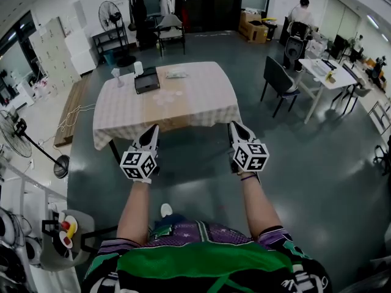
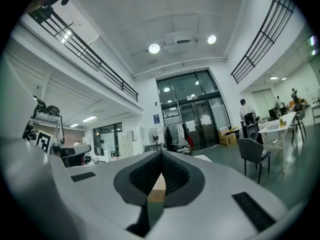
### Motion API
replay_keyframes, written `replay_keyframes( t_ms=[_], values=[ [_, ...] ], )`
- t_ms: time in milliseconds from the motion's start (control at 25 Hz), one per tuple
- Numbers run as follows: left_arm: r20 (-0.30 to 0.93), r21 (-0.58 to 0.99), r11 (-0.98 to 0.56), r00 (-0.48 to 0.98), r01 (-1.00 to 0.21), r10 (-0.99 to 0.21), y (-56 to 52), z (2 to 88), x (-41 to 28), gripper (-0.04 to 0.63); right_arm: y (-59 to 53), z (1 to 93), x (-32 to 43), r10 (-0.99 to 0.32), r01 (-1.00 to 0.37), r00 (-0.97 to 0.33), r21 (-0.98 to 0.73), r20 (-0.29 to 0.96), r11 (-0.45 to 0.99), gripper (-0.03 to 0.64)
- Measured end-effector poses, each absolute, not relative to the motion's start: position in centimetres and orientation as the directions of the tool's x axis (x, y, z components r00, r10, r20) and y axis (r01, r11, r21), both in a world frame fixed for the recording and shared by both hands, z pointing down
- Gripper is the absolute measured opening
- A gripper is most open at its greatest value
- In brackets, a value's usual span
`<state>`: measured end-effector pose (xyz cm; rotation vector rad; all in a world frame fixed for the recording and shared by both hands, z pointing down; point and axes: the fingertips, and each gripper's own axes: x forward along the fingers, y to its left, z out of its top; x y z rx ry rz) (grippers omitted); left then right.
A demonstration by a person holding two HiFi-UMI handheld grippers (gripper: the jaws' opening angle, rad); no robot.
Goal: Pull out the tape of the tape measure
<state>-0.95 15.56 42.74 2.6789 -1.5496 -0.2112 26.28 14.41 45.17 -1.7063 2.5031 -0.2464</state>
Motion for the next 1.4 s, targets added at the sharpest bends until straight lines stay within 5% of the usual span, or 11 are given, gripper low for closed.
replay_keyframes(
  t_ms=[680, 1400],
  values=[
    [-0.109, 0.097, -0.423, 0.413, -0.901, -0.904, 8.7, 45.0, -2.3, 0.021, 7.3, 47.6, 25.5, -0.963, -0.961, -0.269, -0.072, -0.003, 0.268, 0.006],
    [-0.067, 0.045, -0.446, 0.443, -0.894, -0.894, -21.7, 46.7, -12.6, 0.021, -22.9, 47.0, 15.4, -0.975, -0.975, -0.220, -0.030, 0.014, 0.220, 0.008]
  ],
)
